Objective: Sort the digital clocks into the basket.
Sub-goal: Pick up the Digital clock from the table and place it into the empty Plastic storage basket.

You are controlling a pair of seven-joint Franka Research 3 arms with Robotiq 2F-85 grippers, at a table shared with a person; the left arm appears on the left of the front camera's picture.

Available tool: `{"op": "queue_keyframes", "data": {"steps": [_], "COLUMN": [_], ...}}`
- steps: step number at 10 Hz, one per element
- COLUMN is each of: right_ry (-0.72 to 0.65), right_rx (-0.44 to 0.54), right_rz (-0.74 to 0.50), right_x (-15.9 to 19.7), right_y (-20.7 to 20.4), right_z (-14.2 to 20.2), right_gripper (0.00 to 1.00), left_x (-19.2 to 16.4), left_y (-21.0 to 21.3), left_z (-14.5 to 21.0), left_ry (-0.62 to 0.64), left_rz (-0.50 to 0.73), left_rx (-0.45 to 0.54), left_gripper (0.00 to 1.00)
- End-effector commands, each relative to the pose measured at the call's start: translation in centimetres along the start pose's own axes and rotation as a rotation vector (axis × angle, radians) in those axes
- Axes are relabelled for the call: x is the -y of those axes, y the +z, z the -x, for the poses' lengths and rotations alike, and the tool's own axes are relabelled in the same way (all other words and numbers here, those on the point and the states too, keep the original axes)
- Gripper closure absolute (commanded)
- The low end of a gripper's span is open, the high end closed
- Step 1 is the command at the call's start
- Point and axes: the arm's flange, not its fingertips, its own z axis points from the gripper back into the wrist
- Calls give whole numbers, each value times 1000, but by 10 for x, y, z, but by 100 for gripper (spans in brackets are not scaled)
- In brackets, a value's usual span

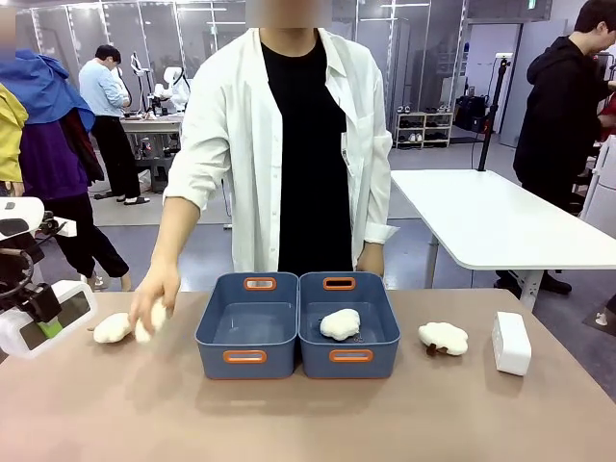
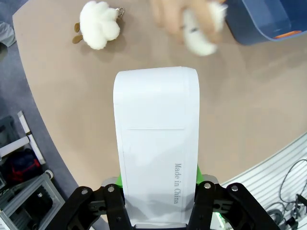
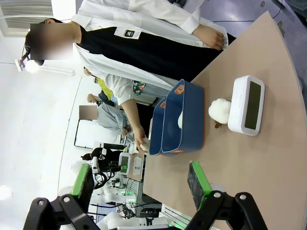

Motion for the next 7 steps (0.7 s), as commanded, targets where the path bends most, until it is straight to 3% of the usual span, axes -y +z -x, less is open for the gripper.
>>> {"op": "queue_keyframes", "data": {"steps": [1,7], "right_ry": [8,8], "right_rx": [-12,-12], "right_rz": [1,1], "right_x": [-3,-3], "right_y": [3,3], "right_z": [3,3], "right_gripper": [0,0], "left_x": [-2,-2], "left_y": [5,5], "left_z": [-3,-3], "left_ry": [2,2], "left_rz": [-14,-14], "left_rx": [3,3], "left_gripper": [64,64]}}
